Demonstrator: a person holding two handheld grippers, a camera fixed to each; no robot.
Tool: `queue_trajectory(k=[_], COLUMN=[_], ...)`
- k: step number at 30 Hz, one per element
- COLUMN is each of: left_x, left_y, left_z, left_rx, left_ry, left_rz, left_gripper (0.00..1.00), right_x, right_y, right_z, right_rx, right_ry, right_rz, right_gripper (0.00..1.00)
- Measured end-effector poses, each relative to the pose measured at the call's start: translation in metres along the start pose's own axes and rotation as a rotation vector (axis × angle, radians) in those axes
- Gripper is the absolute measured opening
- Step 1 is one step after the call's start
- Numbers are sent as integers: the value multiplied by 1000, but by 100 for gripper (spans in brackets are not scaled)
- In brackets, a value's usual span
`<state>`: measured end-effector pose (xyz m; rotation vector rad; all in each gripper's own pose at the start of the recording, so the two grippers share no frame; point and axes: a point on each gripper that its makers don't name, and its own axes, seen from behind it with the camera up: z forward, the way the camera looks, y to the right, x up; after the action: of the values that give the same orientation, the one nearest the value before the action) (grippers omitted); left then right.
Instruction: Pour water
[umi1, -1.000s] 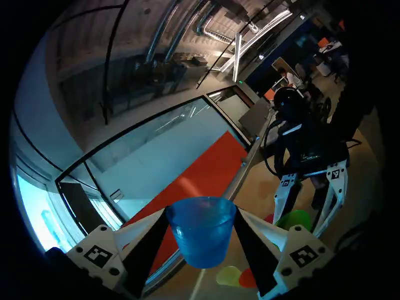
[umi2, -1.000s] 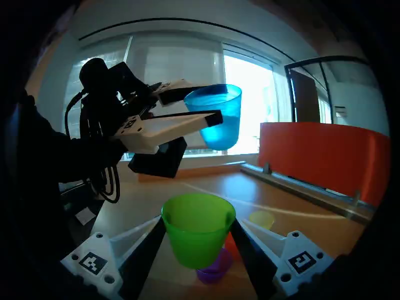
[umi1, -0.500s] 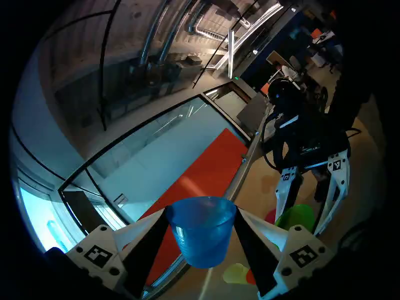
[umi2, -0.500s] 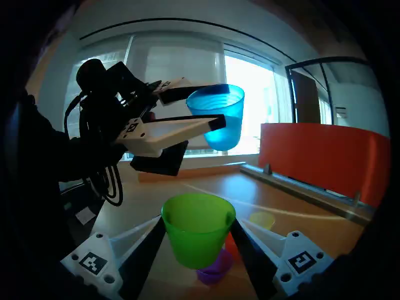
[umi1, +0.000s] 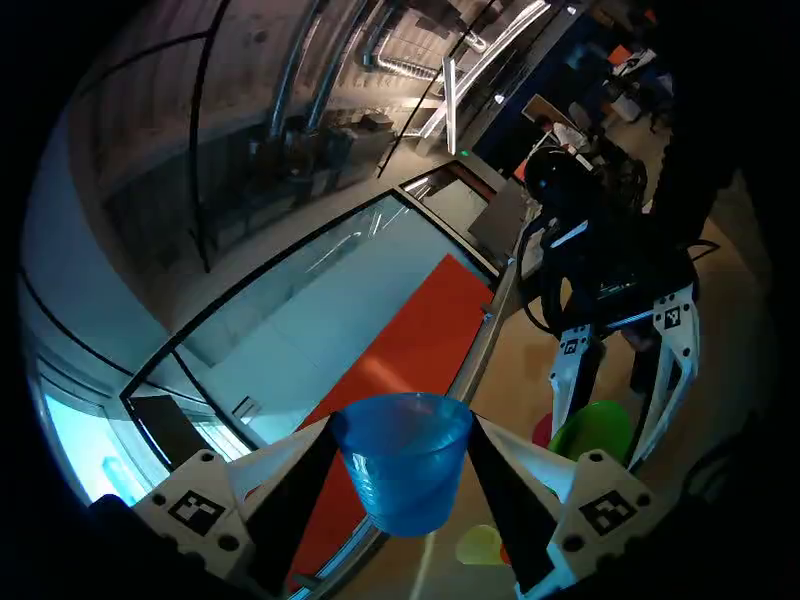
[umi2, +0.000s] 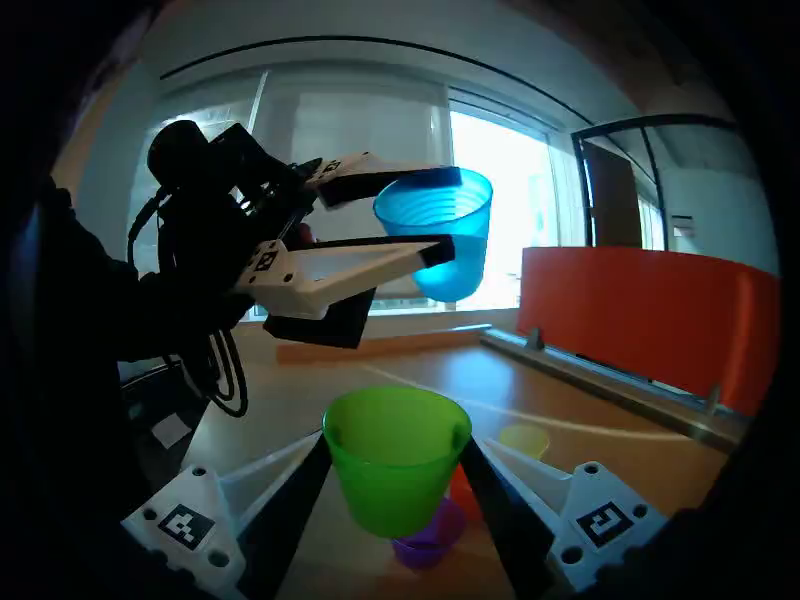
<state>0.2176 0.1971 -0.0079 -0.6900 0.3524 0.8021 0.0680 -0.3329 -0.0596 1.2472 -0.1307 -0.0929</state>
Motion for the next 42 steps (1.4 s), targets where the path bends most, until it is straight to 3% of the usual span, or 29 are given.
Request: queue_trajectory(k=[42], left_x=[2], left_y=[5], left_z=[3], left_rx=[-14], left_ry=[17], left_rz=[117], left_gripper=[87], right_x=[2], right_y=[2], right_z=[2], right_rx=[-6], right_ry=[3], right_rz=[-4], right_gripper=[90])
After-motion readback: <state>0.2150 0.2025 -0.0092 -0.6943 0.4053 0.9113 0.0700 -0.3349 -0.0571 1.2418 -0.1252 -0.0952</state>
